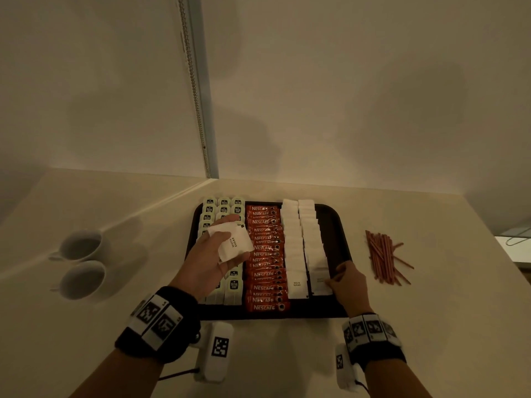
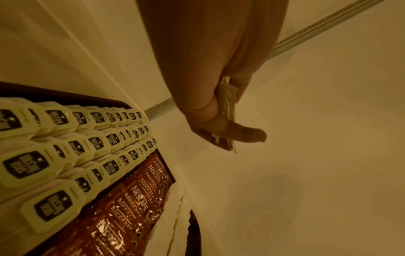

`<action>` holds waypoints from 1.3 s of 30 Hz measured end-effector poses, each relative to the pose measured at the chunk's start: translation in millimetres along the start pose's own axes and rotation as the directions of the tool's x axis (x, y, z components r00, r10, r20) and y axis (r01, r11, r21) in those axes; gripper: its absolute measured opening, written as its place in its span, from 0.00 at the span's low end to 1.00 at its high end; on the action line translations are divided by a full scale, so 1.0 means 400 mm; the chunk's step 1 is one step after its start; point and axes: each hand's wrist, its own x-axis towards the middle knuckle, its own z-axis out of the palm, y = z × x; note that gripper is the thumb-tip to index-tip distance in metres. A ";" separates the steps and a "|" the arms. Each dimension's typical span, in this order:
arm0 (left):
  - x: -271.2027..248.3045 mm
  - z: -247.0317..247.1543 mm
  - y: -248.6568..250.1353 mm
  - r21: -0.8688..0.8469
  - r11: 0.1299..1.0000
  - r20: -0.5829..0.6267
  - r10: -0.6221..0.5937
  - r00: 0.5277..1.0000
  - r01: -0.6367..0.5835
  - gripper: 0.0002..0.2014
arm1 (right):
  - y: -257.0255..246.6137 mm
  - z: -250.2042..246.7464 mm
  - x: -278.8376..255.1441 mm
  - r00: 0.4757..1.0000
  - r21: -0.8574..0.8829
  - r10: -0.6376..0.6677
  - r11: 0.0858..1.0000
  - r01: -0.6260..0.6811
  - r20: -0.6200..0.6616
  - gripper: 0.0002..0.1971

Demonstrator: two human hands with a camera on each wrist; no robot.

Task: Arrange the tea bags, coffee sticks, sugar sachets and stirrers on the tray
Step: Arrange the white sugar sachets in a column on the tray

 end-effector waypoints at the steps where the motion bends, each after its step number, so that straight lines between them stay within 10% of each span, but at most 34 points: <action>1: 0.000 0.000 0.000 -0.005 1.000 0.004 0.008 1.000 -0.008 0.16 | -0.024 -0.007 -0.007 0.999 0.040 -0.043 0.998 0.044 -0.013 0.17; 10: -0.001 0.022 -0.006 0.427 0.881 0.044 0.206 0.978 -0.205 0.13 | -0.383 -0.069 -0.125 0.788 0.504 -0.570 0.764 0.403 0.234 0.06; 18: 0.000 0.006 0.004 0.385 0.881 0.003 0.297 0.955 -0.275 0.17 | -0.386 -0.050 -0.143 0.788 0.770 -0.469 0.638 -0.010 0.399 0.05; 29: 0.005 0.010 -0.017 0.391 0.876 0.018 0.301 0.953 -0.284 0.16 | -0.384 -0.059 -0.141 0.851 0.668 -0.484 0.704 0.241 0.203 0.03; 39: 0.004 -0.038 -0.015 0.085 0.990 -0.097 0.120 0.988 -0.112 0.13 | -0.126 -0.028 -0.059 0.955 0.261 -0.152 0.962 0.083 0.256 0.05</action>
